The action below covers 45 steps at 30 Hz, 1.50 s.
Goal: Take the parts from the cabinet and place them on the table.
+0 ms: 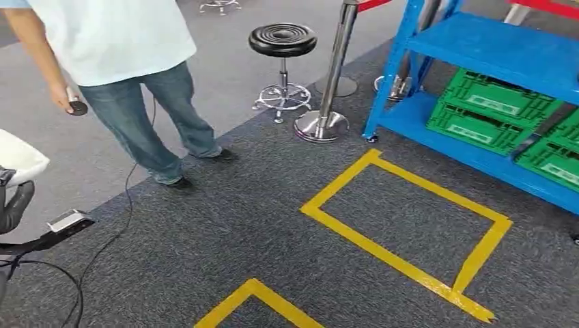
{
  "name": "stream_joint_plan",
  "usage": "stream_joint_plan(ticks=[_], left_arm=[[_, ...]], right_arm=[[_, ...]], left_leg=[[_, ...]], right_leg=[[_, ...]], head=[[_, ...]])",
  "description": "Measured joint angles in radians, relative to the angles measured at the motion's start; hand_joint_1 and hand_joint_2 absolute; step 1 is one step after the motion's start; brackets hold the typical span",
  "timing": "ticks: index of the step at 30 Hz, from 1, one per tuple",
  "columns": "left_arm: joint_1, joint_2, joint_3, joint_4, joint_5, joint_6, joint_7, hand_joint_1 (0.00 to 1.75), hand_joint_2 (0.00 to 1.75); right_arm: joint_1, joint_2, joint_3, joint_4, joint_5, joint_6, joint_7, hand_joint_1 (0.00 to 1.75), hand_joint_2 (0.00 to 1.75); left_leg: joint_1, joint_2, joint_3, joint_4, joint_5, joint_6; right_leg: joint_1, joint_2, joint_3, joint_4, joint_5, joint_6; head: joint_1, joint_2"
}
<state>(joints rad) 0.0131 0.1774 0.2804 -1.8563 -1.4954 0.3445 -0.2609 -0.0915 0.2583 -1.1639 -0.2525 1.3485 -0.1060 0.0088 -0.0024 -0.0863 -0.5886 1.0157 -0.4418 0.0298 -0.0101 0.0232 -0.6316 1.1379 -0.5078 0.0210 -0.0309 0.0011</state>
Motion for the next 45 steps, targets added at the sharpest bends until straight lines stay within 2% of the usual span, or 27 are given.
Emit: stream_joint_plan(ticks=[1, 2, 6, 8, 9, 11, 12, 15, 16, 17, 18, 21, 22, 24, 26, 27, 29, 31, 32, 33, 35, 37, 38, 39, 42, 43, 45], left_arm=[[-0.005, 0.000, 0.000, 0.001, 0.001, 0.000, -0.001, 1.75, 1.75], [-0.010, 0.001, 0.000, 0.002, 0.003, -0.003, -0.003, 1.75, 1.75], [-0.014, 0.002, 0.001, 0.005, 0.010, -0.013, -0.014, 1.75, 1.75], [-0.024, 0.005, 0.001, 0.006, 0.010, -0.015, -0.015, 1.75, 1.75], [-0.032, 0.005, -0.001, 0.007, 0.010, -0.016, -0.015, 1.75, 1.75], [-0.033, 0.004, -0.004, 0.010, 0.009, -0.021, -0.016, 1.75, 1.75], [-0.032, 0.004, -0.005, 0.012, 0.008, -0.024, -0.016, 1.75, 1.75], [-0.033, 0.004, -0.006, 0.018, 0.005, -0.026, -0.017, 1.75, 1.75], [-0.033, 0.004, -0.007, 0.018, 0.005, -0.026, -0.016, 1.75, 1.75], [-0.037, 0.004, -0.008, 0.019, 0.005, -0.026, -0.016, 1.75, 1.75], [-0.038, 0.002, -0.009, 0.020, 0.004, -0.026, -0.017, 1.75, 1.75], [-0.036, 0.004, -0.009, 0.022, 0.002, -0.025, -0.017, 1.75, 1.75], [-0.036, 0.004, -0.009, 0.022, 0.002, -0.025, -0.017, 1.75, 1.75], [-0.044, 0.003, -0.009, 0.023, 0.002, -0.025, -0.017, 1.75, 1.75], [-0.042, 0.000, -0.010, 0.024, 0.002, -0.025, -0.017, 1.75, 1.75], [-0.042, -0.001, -0.011, 0.026, 0.001, -0.025, -0.017, 1.75, 1.75], [-0.042, -0.003, -0.011, 0.028, 0.001, -0.025, -0.017, 1.75, 1.75], [-0.042, -0.003, -0.012, 0.029, 0.001, -0.025, -0.016, 1.75, 1.75], [-0.042, -0.003, -0.012, 0.030, 0.001, -0.025, -0.017, 1.75, 1.75], [-0.046, -0.003, -0.012, 0.032, 0.001, -0.025, -0.017, 1.75, 1.75], [-0.042, -0.002, -0.013, 0.032, 0.000, -0.024, -0.017, 1.75, 1.75], [-0.039, -0.001, -0.011, 0.032, 0.000, -0.023, -0.016, 1.75, 1.75], [-0.041, -0.001, -0.011, 0.032, 0.000, -0.023, -0.014, 1.75, 1.75], [-0.047, 0.000, -0.011, 0.033, 0.000, -0.023, -0.013, 1.75, 1.75], [-0.038, -0.003, -0.012, 0.033, -0.001, -0.025, -0.011, 1.75, 1.75], [-0.035, -0.003, -0.012, 0.033, -0.001, -0.026, -0.009, 1.75, 1.75], [-0.035, -0.003, -0.011, 0.033, -0.002, -0.026, -0.008, 1.75, 1.75]], right_arm=[[0.000, 0.000, 0.000, 0.000, 0.000, 0.003, 0.000, 0.00, 0.00], [0.000, 0.000, 0.000, 0.000, 0.000, 0.007, 0.000, 0.00, 0.00], [-0.003, 0.000, 0.000, 0.000, -0.003, 0.007, 0.000, 0.00, 0.00], [-0.005, 0.001, 0.000, 0.000, -0.003, 0.007, 0.000, 0.00, 0.00], [-0.003, 0.001, 0.000, 0.000, -0.003, 0.007, 0.001, 0.00, 0.00], [0.000, 0.001, 0.000, 0.000, -0.003, 0.006, 0.006, 0.00, 0.00], [0.001, 0.001, 0.000, 0.000, -0.003, 0.006, 0.008, 0.00, 0.00], [0.000, 0.001, 0.000, 0.000, -0.003, 0.006, 0.009, 0.00, 0.00], [-0.001, 0.001, 0.000, 0.000, -0.004, 0.005, 0.010, 0.00, 0.00], [0.000, 0.001, 0.000, 0.000, -0.005, 0.005, 0.010, 0.00, 0.00], [-0.001, 0.001, 0.000, 0.000, -0.006, 0.005, 0.010, 0.00, 0.00], [-0.007, 0.001, 0.000, 0.000, -0.007, 0.005, 0.011, 0.00, 0.00], [-0.009, 0.001, 0.000, 0.000, -0.008, 0.005, 0.012, 0.00, 0.00], [-0.010, 0.001, 0.000, 0.000, -0.008, 0.005, 0.011, 0.00, 0.00], [-0.006, 0.001, 0.000, 0.000, -0.008, 0.005, 0.012, 0.00, 0.00], [-0.004, 0.001, 0.000, 0.000, -0.008, 0.005, 0.012, 0.00, 0.00], [-0.001, 0.001, 0.000, 0.000, -0.008, 0.003, 0.012, 0.00, 0.00], [-0.001, 0.000, 0.000, 0.000, -0.008, 0.002, 0.012, 0.00, 0.00], [-0.001, 0.000, 0.000, 0.000, -0.008, 0.002, 0.012, 0.00, 0.00], [-0.001, 0.000, 0.000, 0.001, -0.008, 0.000, 0.012, 0.00, 0.00], [-0.002, 0.000, 0.000, 0.001, -0.008, 0.000, 0.012, 0.00, 0.00], [-0.001, 0.000, 0.000, 0.001, -0.008, -0.001, 0.012, 0.00, 0.00], [-0.002, 0.000, 0.000, 0.001, -0.008, -0.002, 0.012, 0.00, 0.00], [-0.001, 0.000, 0.000, 0.001, -0.008, -0.002, 0.011, 0.00, 0.00], [0.002, 0.000, 0.000, 0.001, -0.008, 0.000, 0.014, 0.00, 0.00], [0.003, 0.000, 0.000, 0.001, -0.010, 0.004, 0.015, 0.00, 0.00], [0.003, 0.000, 0.000, 0.001, -0.013, 0.009, 0.013, 0.00, 0.00]], left_leg=[[0.002, -0.013, -0.002, 0.003, -0.002, -0.004], [-0.004, -0.025, -0.008, 0.013, -0.007, -0.011], [0.009, -0.070, -0.020, 0.004, 0.003, -0.037], [0.005, 0.031, -0.044, 0.067, -0.040, -0.044], [0.007, 0.056, -0.078, 0.140, -0.078, -0.049], [0.013, 0.073, -0.146, 0.280, -0.132, -0.057], [0.015, 0.075, -0.159, 0.304, -0.131, -0.059], [0.019, 0.096, -0.070, 0.127, -0.018, -0.061], [0.018, 0.137, -0.022, 0.036, 0.016, -0.058], [0.000, 0.175, -0.008, 0.015, -0.007, -0.054], [0.003, 0.162, -0.011, 0.008, -0.003, -0.038], [-0.002, 0.123, -0.014, 0.003, -0.004, -0.020], [0.005, 0.114, -0.007, -0.003, 0.000, -0.013], [0.006, 0.095, -0.006, -0.003, -0.001, 0.001], [0.005, 0.069, -0.006, -0.002, -0.003, 0.004], [0.004, 0.053, -0.005, -0.002, -0.004, 0.004], [0.005, 0.023, -0.001, -0.001, -0.005, 0.004], [0.008, -0.005, 0.002, 0.004, -0.010, -0.004], [0.008, -0.016, -0.002, 0.007, -0.014, -0.009], [0.007, -0.030, -0.010, 0.016, -0.015, -0.015], [0.018, -0.054, -0.015, 0.007, -0.007, -0.030], [0.020, -0.067, -0.017, 0.007, -0.010, -0.041], [0.012, 0.004, -0.025, 0.032, -0.026, -0.045], [0.012, 0.043, -0.054, 0.092, -0.060, -0.048], [0.016, 0.074, -0.156, 0.295, -0.135, -0.057], [0.016, 0.076, -0.158, 0.296, -0.120, -0.058], [0.016, 0.086, -0.103, 0.183, -0.042, -0.056]], right_leg=[[-0.003, 0.044, 0.033, -0.081, 0.033, -0.002], [-0.011, 0.075, 0.049, -0.113, 0.016, -0.005], [-0.005, 0.030, 0.064, -0.121, 0.022, -0.018], [-0.005, 0.002, 0.073, -0.131, 0.024, -0.028], [-0.003, -0.014, 0.075, -0.131, 0.022, -0.031], [-0.001, -0.043, 0.075, -0.131, 0.018, -0.035], [-0.001, -0.057, 0.076, -0.131, 0.016, -0.034], [0.000, -0.097, 0.086, -0.131, 0.007, -0.028], [0.000, -0.107, 0.093, -0.131, 0.002, -0.023], [0.007, -0.117, 0.095, -0.131, -0.002, -0.017], [0.010, -0.124, 0.095, -0.128, -0.005, -0.011], [0.008, -0.164, 0.109, -0.133, -0.015, 0.004], [0.000, -0.125, 0.101, -0.124, -0.026, 0.013], [-0.001, -0.040, 0.050, -0.011, -0.084, 0.011], [0.000, -0.025, -0.043, 0.159, -0.148, 0.011], [0.000, -0.025, -0.071, 0.199, -0.149, 0.011], [0.000, -0.022, -0.057, 0.132, -0.079, 0.007], [-0.004, 0.016, 0.019, -0.051, 0.026, 0.003], [-0.010, 0.082, 0.039, -0.092, 0.023, 0.002], [-0.015, 0.086, 0.053, -0.118, 0.018, 0.005], [-0.004, 0.066, 0.055, -0.111, 0.017, 0.001], [-0.014, 0.034, 0.066, -0.129, 0.025, -0.013], [-0.010, 0.021, 0.073, -0.135, 0.024, -0.017], [-0.008, 0.005, 0.077, -0.136, 0.022, -0.022], [-0.004, -0.044, 0.083, -0.135, 0.013, -0.029], [-0.003, -0.059, 0.085, -0.135, 0.010, -0.028], [-0.003, -0.086, 0.095, -0.135, 0.002, -0.025]], head=[[0.000, 0.000], [-0.002, 0.000], [-0.002, 0.000], [-0.010, 0.000], [-0.009, 0.000], [-0.010, 0.000], [-0.010, 0.000], [-0.010, 0.000], [-0.010, 0.000], [-0.010, 0.000], [-0.009, 0.000], [-0.009, 0.000], [-0.007, 0.000], [-0.002, 0.000], [0.000, 0.000], [0.000, 0.000], [0.000, 0.000], [0.000, 0.000], [-0.001, 0.000], [-0.003, 0.000], [0.000, 0.000], [-0.002, 0.000], [-0.008, 0.000], [-0.010, 0.000], [-0.010, 0.000], [-0.011, 0.000], [-0.011, 0.000]])
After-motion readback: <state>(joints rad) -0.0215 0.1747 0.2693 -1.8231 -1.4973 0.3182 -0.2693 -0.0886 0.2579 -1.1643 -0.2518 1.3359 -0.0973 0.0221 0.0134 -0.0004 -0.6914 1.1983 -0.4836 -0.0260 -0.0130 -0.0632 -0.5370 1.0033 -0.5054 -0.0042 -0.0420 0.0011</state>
